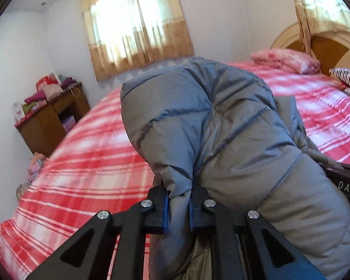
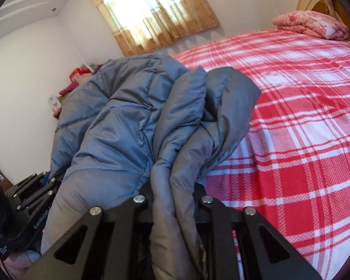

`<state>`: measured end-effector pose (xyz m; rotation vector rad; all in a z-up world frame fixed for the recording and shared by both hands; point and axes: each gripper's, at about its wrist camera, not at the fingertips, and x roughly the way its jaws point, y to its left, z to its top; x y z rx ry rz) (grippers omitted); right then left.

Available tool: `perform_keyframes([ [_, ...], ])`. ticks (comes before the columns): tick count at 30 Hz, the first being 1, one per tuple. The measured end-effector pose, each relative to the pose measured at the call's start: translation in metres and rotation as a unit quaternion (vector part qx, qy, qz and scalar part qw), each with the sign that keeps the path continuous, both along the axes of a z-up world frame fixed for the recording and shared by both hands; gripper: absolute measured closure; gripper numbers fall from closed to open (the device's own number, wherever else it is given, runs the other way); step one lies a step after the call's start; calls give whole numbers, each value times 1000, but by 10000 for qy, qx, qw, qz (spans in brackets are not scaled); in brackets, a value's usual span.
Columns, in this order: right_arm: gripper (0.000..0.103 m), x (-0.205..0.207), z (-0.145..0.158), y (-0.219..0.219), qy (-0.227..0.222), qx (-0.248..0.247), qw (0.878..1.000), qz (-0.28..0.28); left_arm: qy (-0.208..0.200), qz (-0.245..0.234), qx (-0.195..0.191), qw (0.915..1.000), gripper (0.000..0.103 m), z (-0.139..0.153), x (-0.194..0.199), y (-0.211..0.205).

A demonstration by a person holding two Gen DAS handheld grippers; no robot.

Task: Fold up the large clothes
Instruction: 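Lift the folded grey jacket off the bed with both grippers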

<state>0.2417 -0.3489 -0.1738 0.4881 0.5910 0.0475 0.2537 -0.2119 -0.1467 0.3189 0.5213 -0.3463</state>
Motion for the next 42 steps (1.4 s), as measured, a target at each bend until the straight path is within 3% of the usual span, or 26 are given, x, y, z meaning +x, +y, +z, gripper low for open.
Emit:
perform_keyframes([
  [8, 85, 2, 44, 36, -458, -56, 9982, 372, -418, 211, -204, 9987, 92, 50, -17, 47],
  [15, 85, 16, 54, 76, -576, -159, 9952, 771, -486, 544, -271, 9970, 92, 60, -26, 90],
  [39, 85, 65, 32, 174, -264, -451, 9826, 1785, -172, 1361, -337, 9900, 92, 30, -22, 209],
  [40, 85, 66, 30, 176, -279, -493, 9671, 2480, -143, 1400, -326, 9895, 92, 27, -21, 213],
  [42, 85, 67, 25, 183, -218, -475, 9662, 2523, -86, 1453, -335, 9888, 92, 22, -20, 219],
])
